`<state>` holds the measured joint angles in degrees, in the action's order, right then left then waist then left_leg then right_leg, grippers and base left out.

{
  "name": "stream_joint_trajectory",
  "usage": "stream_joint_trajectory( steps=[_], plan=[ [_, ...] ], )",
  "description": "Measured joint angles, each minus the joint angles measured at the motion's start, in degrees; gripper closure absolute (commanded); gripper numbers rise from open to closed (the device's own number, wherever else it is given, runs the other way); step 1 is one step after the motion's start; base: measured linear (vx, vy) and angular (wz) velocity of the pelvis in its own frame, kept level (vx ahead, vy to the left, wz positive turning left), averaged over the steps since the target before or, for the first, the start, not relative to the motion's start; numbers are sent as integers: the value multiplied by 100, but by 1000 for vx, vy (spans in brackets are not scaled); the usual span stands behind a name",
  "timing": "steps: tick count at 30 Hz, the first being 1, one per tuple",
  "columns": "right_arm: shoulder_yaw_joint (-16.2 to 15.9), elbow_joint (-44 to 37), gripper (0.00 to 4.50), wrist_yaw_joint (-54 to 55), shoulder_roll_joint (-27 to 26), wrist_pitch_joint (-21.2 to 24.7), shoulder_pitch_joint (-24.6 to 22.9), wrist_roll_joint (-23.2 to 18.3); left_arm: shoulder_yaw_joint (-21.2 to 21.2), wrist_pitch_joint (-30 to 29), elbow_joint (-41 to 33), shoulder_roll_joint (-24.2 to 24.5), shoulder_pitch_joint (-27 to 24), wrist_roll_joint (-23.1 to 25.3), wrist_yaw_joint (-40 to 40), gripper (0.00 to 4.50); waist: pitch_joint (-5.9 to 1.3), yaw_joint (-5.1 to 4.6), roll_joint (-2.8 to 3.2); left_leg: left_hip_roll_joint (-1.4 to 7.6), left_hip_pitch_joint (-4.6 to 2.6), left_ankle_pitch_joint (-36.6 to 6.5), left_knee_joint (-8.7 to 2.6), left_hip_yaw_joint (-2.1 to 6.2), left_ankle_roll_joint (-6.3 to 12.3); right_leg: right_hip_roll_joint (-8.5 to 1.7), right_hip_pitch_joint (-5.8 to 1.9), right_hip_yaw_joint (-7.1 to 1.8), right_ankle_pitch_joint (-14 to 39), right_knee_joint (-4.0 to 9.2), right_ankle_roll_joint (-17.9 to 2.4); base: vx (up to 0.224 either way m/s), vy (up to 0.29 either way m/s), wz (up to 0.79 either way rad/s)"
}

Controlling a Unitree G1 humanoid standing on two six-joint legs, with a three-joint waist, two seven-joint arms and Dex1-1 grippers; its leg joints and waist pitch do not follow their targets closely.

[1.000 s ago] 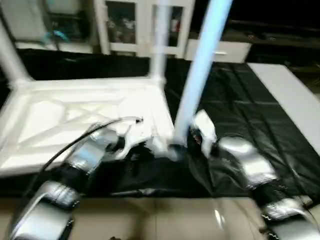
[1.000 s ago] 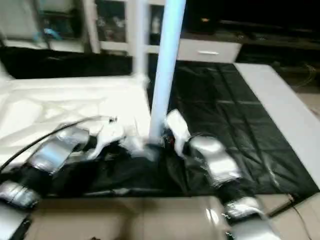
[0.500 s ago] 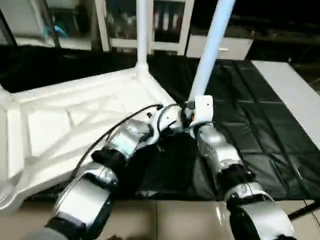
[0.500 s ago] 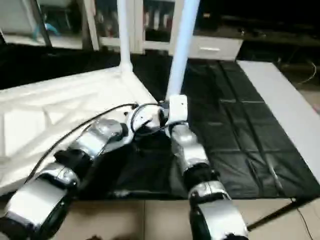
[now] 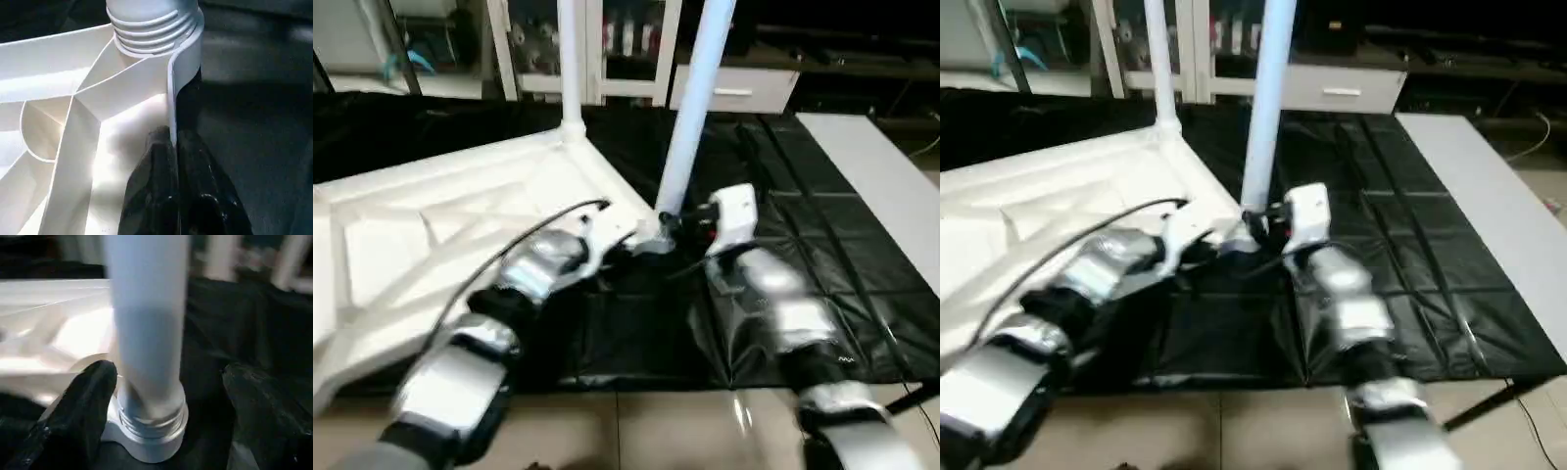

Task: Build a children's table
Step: Rotate leg to tighten

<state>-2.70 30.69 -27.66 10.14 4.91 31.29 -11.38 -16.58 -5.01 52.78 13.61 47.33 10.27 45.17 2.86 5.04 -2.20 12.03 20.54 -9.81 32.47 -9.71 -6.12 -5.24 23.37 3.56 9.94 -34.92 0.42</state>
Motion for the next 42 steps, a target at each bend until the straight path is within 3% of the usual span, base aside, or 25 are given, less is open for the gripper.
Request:
stream_joint_trajectory(
  steps=[4, 8, 13, 19, 25, 33, 34, 36, 42],
  plan=[
    [-483, -856, 25, -1321, 812, 264, -589, -49, -118, 154, -821, 810, -514, -227, 1419, 450, -3, 12, 7, 9, -15, 0, -7, 0, 0, 0, -2, 4, 8, 0, -9, 0, 0, 0],
    [-704, -1266, 25, -2321, 1299, 480, -921, -207, -264, 277, -1465, 1328, -879, -432, 2538, 450, -5, 18, 11, 16, -36, -1, -4, -5, -1, -5, -10, -2, 8, 2, -9, 0, 0, 0],
    [-967, -1608, 25, -2980, 1496, 633, -929, -267, -455, 138, -2058, 1575, -1108, -491, 3081, 450, -5, 62, 11, 17, -43, -1, -4, -4, -1, -6, -20, -2, 8, -1, -8, 0, 0, 0],
    [-1446, -1626, 25, -3520, 1519, 687, -879, -176, -574, -19, -2380, 1569, -1194, -486, 3279, 450, -5, 142, 13, 16, -40, 0, 0, -5, -1, -8, -22, -2, 9, 0, -7, 0, 0, 0],
    [-1558, -1035, 25, -3507, 1321, 531, -422, 119, -582, -129, -2458, 1525, -1193, -428, 3272, 450, -11, 151, -1, 15, -39, 0, 3, -5, -1, -10, -24, -1, 9, -1, -7, 0, 0, 0],
    [-1631, -677, 25, -3474, 1178, 429, -201, 249, -583, -254, -2620, 1522, -1246, -389, 3257, 450, -10, 164, -2, 13, -28, -1, 7, -7, 0, -14, -23, 0, 13, 0, -7, 0, 0, 0],
    [-1631, -663, 53, -3494, 1168, 421, -189, 252, -583, -259, -2625, 1522, -1248, -387, 3257, 450, -11, 163, -3, 13, -29, -1, 8, -7, 0, -13, -24, 0, 14, -1, -7, 0, 0, 0],
    [-1632, -520, 53, -3535, 1116, 367, -175, 256, -583, -265, -2635, 1521, -1256, -383, 3254, 450, -11, 163, -4, 13, -30, -1, 9, -7, 0, -14, -24, 0, 14, -1, -7, 0, 0, 0],
    [-1693, -352, 110, -3611, 1087, 201, -172, 354, -583, -294, -2699, 1517, -1290, -376, 3208, 450, -12, 161, -5, 13, -31, -1, 11, -7, 0, -14, -25, -1, 13, -2, -7, 0, 0, 0]
  ],
)
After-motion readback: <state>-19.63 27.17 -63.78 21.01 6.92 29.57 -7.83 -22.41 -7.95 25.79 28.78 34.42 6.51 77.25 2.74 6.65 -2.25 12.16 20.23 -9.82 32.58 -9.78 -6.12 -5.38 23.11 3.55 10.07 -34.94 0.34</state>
